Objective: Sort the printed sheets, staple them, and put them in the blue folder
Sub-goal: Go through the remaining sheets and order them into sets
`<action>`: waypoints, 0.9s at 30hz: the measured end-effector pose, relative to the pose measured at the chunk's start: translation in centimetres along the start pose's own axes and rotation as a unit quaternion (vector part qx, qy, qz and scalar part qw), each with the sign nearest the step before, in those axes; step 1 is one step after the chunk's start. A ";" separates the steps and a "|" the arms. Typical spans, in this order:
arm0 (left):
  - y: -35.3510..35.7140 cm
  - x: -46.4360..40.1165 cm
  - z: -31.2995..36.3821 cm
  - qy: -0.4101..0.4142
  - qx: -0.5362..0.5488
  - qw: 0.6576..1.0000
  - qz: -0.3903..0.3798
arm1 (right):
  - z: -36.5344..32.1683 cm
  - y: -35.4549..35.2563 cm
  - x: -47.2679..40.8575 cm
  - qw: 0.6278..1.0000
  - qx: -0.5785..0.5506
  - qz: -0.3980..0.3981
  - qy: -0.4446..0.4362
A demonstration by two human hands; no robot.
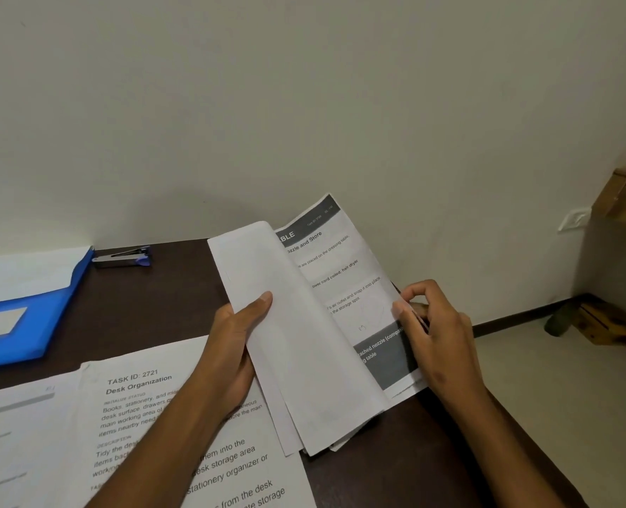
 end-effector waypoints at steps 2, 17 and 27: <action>0.1 0.1 0.0 0.004 -0.008 1.000 0.001 | -0.5 -0.3 0.0 0.999 0.017 0.028 -0.023; 0.8 0.9 0.2 0.005 0.027 0.999 0.033 | -13.2 6.0 8.3 0.946 0.243 -0.014 -0.216; 1.2 1.5 0.7 -0.013 0.096 0.995 -0.001 | -13.7 6.6 8.9 0.961 0.163 -0.056 -0.215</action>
Point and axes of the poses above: each hand's wrist, its own x-axis away from the middle knuckle, its own y-axis out of the palm, z = x × y, the point moved 3 cm from there along -x, towards the middle knuckle, and after that the axes turned 1 degree about -x, right-handed, at the moved point
